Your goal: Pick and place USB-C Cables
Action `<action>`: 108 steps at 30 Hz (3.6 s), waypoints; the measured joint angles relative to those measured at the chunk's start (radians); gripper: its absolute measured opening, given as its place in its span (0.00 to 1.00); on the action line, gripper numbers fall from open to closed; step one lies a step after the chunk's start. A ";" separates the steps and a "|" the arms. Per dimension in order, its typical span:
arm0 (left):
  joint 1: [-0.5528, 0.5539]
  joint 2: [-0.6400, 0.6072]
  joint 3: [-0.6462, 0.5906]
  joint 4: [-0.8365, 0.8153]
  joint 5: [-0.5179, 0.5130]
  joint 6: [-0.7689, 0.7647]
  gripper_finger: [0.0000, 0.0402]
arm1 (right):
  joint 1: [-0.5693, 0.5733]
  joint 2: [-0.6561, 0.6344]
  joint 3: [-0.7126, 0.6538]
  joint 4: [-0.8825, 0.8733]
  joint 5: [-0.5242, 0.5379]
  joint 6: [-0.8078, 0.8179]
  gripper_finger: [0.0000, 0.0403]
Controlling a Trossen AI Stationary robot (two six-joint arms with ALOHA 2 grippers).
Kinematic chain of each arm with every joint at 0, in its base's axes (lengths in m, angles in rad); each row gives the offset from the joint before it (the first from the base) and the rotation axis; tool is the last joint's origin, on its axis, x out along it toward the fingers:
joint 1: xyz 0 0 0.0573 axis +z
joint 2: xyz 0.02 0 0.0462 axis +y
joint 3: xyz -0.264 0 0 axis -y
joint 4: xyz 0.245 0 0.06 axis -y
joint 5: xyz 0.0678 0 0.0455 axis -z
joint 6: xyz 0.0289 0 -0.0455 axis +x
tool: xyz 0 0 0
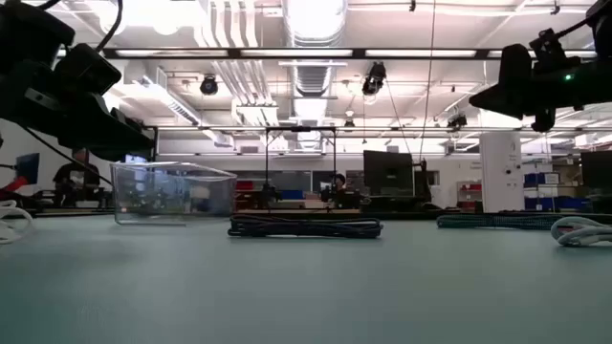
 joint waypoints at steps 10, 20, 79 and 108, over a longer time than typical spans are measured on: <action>0.000 0.000 0.000 0.000 0.000 0.000 0.02 | 0.000 0.000 0.000 0.000 0.000 0.000 0.08; 0.000 0.000 0.000 0.000 0.000 0.000 0.02 | 0.000 0.000 0.000 0.000 0.000 0.000 0.08; 0.000 0.000 0.000 0.000 0.000 0.000 0.02 | 0.000 0.000 0.000 0.000 0.000 0.000 0.08; 0.000 0.000 0.000 0.617 -0.007 0.078 0.02 | 0.000 0.000 0.000 0.004 0.000 0.000 0.08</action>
